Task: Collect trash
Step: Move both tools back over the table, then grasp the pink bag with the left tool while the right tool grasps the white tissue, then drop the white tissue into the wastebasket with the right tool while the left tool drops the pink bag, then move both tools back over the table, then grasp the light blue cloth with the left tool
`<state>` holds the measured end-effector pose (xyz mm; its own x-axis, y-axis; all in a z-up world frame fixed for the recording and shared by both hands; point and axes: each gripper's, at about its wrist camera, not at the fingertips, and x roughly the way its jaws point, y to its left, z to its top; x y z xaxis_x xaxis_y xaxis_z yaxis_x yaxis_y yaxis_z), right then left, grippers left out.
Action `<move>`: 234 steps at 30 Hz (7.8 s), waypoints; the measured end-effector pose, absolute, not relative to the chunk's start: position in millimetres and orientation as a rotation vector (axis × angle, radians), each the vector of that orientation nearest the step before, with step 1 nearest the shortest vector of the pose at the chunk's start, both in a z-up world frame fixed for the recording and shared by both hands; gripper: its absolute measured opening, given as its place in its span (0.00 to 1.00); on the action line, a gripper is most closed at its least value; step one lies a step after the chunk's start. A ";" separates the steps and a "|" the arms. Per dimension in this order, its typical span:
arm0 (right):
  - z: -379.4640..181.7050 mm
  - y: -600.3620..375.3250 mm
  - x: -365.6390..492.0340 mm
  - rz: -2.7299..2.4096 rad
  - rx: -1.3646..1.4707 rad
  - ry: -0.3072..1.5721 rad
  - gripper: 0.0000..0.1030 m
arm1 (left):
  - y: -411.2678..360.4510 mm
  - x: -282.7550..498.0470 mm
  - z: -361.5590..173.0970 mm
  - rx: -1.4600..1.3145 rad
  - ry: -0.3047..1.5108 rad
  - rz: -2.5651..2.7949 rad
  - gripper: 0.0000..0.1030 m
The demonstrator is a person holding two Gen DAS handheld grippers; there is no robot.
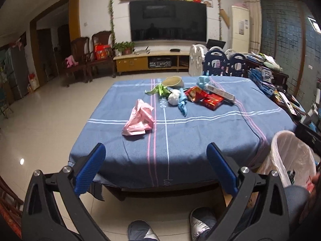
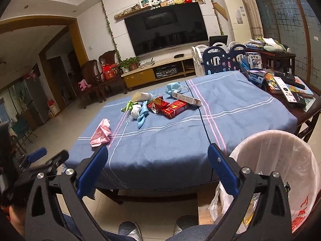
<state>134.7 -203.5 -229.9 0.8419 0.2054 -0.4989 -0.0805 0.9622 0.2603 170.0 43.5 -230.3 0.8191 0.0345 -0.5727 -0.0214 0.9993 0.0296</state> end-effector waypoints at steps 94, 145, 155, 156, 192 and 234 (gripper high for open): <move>-225.4 -208.9 171.5 0.182 0.222 0.493 0.23 | 31.5 157.8 -221.4 -0.037 0.546 -0.128 0.33; -238.9 -370.0 46.7 -0.095 0.406 0.557 0.84 | -129.5 130.6 -211.9 0.220 0.599 -0.496 0.98; -208.3 -228.0 119.0 0.143 0.245 0.481 0.89 | 37.0 126.8 -204.9 0.031 0.486 -0.085 0.98; -208.7 -217.5 125.0 0.158 0.233 0.473 0.89 | 43.8 127.4 -207.6 0.008 0.493 -0.064 0.98; -227.2 -171.8 141.7 0.170 0.086 0.516 0.93 | 53.9 132.3 -211.4 -0.044 0.523 -0.023 0.98; -248.5 -188.0 219.1 0.277 0.246 0.644 0.93 | 31.0 374.4 -245.5 -0.193 0.696 -0.138 0.26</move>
